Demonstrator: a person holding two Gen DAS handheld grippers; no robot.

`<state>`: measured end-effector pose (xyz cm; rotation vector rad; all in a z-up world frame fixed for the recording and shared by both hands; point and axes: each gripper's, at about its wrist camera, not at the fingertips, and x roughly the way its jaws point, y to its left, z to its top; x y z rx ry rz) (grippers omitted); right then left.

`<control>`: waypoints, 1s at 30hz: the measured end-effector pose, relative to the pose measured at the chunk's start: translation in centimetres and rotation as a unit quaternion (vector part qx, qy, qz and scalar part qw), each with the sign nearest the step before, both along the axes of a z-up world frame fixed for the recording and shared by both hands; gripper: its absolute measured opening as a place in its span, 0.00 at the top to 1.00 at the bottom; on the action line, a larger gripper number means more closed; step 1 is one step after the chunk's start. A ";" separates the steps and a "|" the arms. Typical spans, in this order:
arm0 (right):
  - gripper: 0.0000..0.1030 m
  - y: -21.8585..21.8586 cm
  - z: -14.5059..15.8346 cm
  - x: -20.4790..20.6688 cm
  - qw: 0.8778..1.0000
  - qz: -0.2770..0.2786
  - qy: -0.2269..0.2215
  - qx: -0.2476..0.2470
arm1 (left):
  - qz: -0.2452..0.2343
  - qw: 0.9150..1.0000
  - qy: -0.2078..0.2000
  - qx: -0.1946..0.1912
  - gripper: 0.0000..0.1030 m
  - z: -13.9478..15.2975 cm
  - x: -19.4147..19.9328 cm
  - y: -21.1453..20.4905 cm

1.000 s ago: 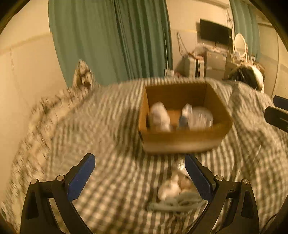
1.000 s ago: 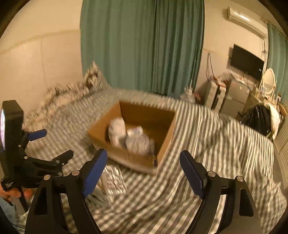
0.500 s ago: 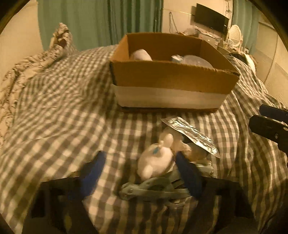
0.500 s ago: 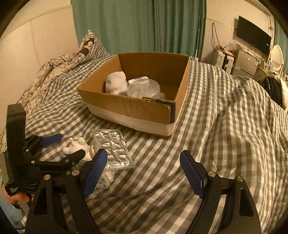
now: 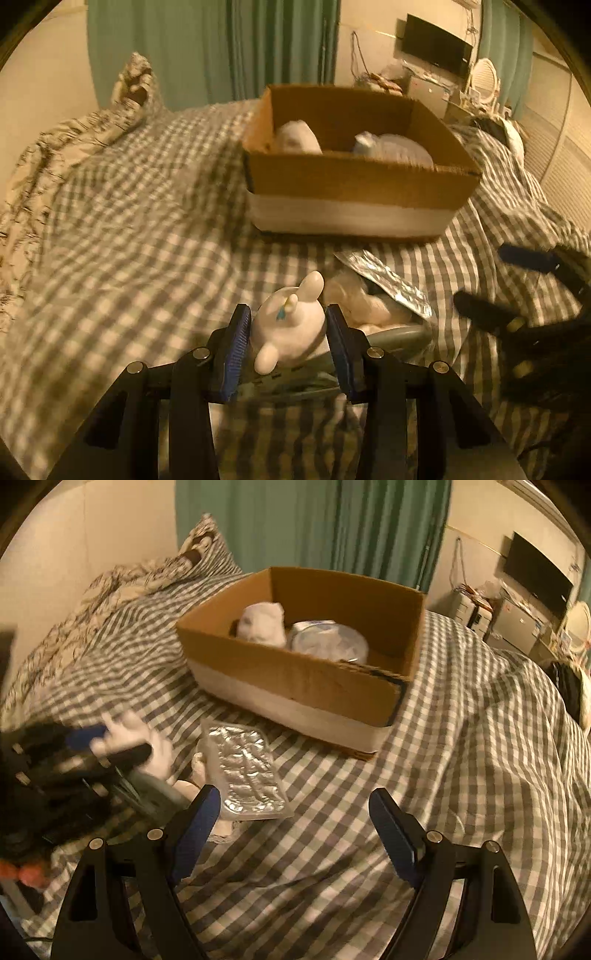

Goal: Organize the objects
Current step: 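Grasp the white toy figure with the left tool, then carry toy figure to box with left tool while right tool carries silver blister pack there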

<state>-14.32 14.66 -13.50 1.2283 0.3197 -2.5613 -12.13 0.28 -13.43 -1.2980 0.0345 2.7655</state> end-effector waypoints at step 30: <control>0.20 -4.0 -5.0 -6.9 0.995 0.027 -0.080 0.043 | 0.013 1.000 0.010 0.005 0.59 -0.1 -0.1 -2.7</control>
